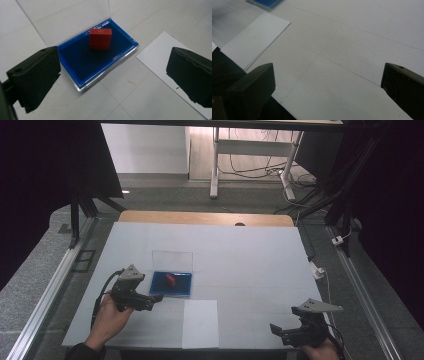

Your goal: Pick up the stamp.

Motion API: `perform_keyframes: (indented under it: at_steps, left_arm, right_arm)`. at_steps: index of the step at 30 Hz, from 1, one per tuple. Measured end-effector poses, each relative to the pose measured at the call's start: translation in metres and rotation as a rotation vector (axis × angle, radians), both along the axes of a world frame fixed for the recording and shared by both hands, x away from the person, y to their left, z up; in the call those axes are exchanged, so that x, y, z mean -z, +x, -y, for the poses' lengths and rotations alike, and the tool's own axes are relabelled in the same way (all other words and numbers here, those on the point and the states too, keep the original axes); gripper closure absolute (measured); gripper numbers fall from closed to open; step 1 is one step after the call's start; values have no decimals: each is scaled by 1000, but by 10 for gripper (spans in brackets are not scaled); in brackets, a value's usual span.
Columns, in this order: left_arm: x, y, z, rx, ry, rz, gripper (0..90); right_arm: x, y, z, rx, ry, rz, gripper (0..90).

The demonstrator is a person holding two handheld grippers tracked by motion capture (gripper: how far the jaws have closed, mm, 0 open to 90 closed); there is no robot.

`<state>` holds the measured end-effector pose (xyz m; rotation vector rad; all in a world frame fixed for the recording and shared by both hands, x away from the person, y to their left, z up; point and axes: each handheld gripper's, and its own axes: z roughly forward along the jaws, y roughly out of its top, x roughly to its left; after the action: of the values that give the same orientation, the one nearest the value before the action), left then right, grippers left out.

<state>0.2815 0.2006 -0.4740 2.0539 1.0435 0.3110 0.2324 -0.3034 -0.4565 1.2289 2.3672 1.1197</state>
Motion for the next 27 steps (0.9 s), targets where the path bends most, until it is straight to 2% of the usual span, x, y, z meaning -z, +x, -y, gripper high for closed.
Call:
perform_keyframes:
  at_steps: [4,7,12,17,27]
  left_arm:
    - [0,8,6,9,13,7,0]
    - [1,17,14,12,41,16,0]
    - [3,27,20,3,56,17,0]
    - [6,39,26,16,48,5,0]
    - [20,59,38,46,117,-31,3]
  right_arm:
    - [0,0,0,-2,-2,-2,0]
    - [0,0,-1,-4,-3,-3,0]
    - [1,0,-1,-11,-6,-3,0]
    - [1,1,-1,-14,-11,-5,0]
    - [1,1,-1,-17,-16,-7,0]
